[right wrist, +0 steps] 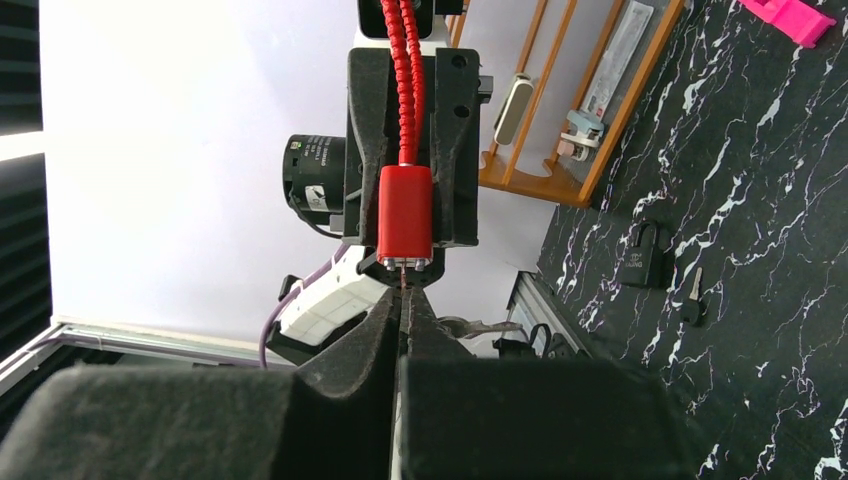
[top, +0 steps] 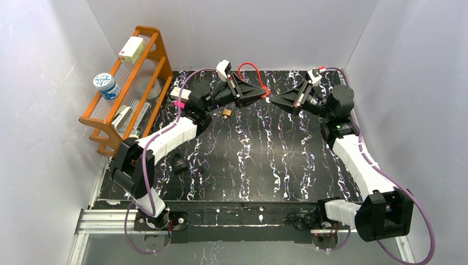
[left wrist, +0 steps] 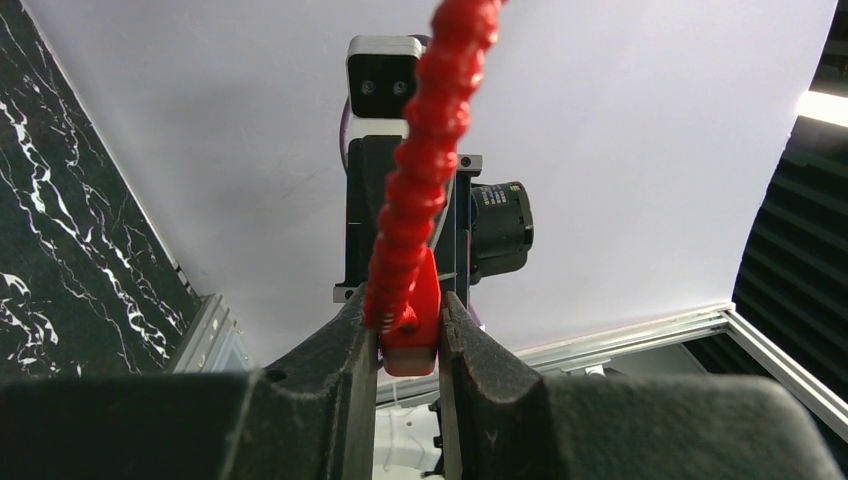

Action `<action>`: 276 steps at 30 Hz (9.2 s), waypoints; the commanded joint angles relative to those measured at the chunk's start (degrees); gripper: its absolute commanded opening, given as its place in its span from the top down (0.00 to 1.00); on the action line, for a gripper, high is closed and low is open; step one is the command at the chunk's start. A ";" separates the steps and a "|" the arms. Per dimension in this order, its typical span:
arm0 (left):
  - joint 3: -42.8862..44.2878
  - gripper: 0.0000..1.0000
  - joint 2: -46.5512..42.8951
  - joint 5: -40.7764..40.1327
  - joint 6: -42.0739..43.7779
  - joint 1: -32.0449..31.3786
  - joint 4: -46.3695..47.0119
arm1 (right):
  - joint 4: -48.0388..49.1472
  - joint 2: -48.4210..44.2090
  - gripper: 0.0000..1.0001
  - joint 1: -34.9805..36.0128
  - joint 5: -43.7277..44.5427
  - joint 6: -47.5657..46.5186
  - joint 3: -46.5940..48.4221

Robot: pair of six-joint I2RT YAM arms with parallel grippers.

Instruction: Unlock with the key

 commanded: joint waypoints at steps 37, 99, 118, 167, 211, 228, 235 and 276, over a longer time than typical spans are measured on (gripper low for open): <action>-1.08 1.00 -6.55 -5.86 7.19 -0.13 0.16 | -24.45 13.06 0.99 6.57 11.23 -10.87 23.38; -3.94 1.00 -2.23 -9.79 16.20 2.66 43.28 | 0.10 -5.34 0.31 7.03 19.29 31.56 -2.52; -1.58 1.00 -12.88 11.27 67.42 3.04 -7.25 | -17.45 -7.03 0.30 4.69 5.90 -35.24 13.62; 6.00 1.00 -5.78 21.15 70.46 2.95 -42.96 | -9.42 0.34 0.99 14.97 10.09 -60.23 18.72; -1.35 1.00 -1.18 -2.74 77.93 2.60 -55.91 | -31.80 -15.91 0.23 15.18 52.08 -62.95 11.77; 25.62 1.00 26.96 -15.26 55.01 2.68 -57.50 | -35.45 -15.57 0.24 15.14 51.63 -54.54 11.93; 36.22 0.89 35.71 -21.82 56.10 3.11 -65.01 | -35.91 -16.06 0.23 15.17 52.65 -53.95 11.34; -13.68 0.26 -22.17 -61.01 47.53 9.28 -89.21 | -44.22 -1.94 0.24 15.12 41.88 -48.23 13.62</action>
